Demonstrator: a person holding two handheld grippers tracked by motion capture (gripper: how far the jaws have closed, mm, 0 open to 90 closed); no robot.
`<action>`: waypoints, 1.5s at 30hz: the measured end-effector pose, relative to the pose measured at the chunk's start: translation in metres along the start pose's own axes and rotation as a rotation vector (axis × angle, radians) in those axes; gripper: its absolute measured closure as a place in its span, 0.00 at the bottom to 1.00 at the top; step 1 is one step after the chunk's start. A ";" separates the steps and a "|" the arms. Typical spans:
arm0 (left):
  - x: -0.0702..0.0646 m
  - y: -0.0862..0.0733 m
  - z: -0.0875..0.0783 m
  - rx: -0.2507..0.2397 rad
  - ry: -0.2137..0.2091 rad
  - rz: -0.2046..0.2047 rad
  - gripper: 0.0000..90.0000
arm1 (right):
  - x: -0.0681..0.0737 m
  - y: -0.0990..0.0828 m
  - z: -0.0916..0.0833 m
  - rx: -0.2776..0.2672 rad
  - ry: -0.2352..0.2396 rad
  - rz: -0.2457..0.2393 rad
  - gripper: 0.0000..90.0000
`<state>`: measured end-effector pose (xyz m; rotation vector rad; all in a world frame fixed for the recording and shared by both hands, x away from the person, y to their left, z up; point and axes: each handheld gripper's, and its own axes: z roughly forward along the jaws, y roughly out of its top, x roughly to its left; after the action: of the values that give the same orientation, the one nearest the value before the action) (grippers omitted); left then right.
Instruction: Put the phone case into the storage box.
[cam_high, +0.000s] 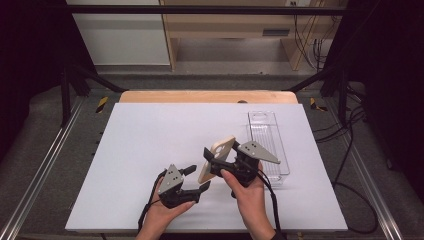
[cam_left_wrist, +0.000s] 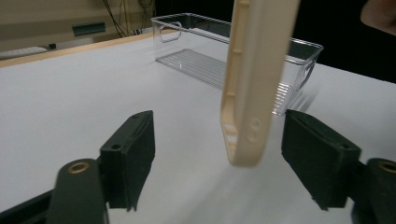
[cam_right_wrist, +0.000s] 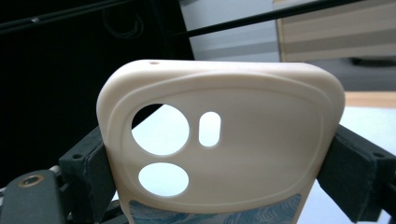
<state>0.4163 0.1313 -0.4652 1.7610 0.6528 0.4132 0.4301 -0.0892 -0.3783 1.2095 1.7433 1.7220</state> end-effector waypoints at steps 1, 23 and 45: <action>0.000 0.000 -0.001 -0.006 0.002 -0.005 0.26 | -0.002 0.002 0.001 0.000 -0.010 -0.006 0.13; 0.060 -0.006 -0.087 -0.104 0.261 -0.041 0.06 | -0.046 0.064 -0.011 -0.014 -0.201 -0.109 0.13; 0.077 -0.012 -0.096 -0.116 0.302 -0.047 0.05 | -0.097 0.096 -0.009 0.026 -0.350 -0.090 0.13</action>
<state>0.4185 0.2544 -0.4542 1.5843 0.8638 0.6798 0.5032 -0.1844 -0.3134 1.3296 1.5865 1.3452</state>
